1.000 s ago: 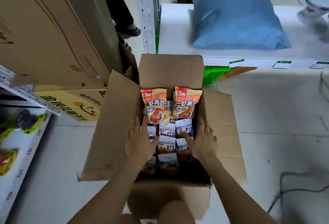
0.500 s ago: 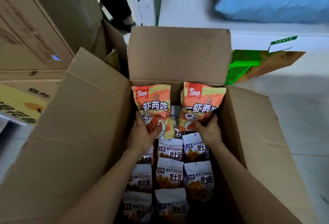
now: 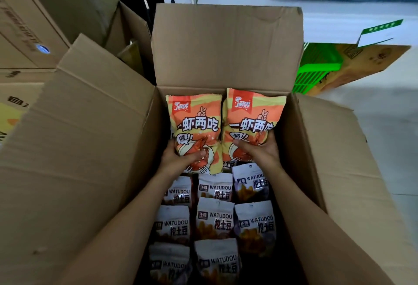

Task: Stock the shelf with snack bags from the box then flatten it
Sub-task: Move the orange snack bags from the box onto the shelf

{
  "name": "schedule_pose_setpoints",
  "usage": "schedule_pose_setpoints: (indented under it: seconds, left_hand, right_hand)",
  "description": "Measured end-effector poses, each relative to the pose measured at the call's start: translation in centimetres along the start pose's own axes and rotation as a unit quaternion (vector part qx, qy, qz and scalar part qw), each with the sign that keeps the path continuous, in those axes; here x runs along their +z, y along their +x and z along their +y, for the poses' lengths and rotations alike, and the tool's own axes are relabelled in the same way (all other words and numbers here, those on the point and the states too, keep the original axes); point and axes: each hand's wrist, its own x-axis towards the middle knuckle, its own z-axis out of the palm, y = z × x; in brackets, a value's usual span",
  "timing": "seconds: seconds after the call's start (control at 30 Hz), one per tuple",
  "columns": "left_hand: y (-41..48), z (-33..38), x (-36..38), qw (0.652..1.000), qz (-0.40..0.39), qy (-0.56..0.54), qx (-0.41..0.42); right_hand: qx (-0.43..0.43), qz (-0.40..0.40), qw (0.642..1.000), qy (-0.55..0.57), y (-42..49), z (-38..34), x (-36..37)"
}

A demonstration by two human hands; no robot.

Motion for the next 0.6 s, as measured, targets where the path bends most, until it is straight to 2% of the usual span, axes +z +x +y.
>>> schedule_pose_setpoints:
  seconds: [0.2, 0.4, 0.6]
  left_hand:
    - [-1.9, 1.0, -1.0, 0.999, -0.008, -0.040, -0.022]
    - [-5.9, 1.0, -2.1, 0.997, -0.012, -0.059, -0.045]
    - [-10.8, 2.0, -3.6, 0.996, -0.027, -0.067, -0.055]
  right_hand:
    - [0.055, -0.041, 0.998, 0.014, -1.3, -0.7, -1.1]
    - [0.071, -0.066, 0.995, -0.017, -5.1, -1.7, -2.3]
    - [0.090, -0.044, 0.994, -0.043, -9.4, -3.2, -3.3]
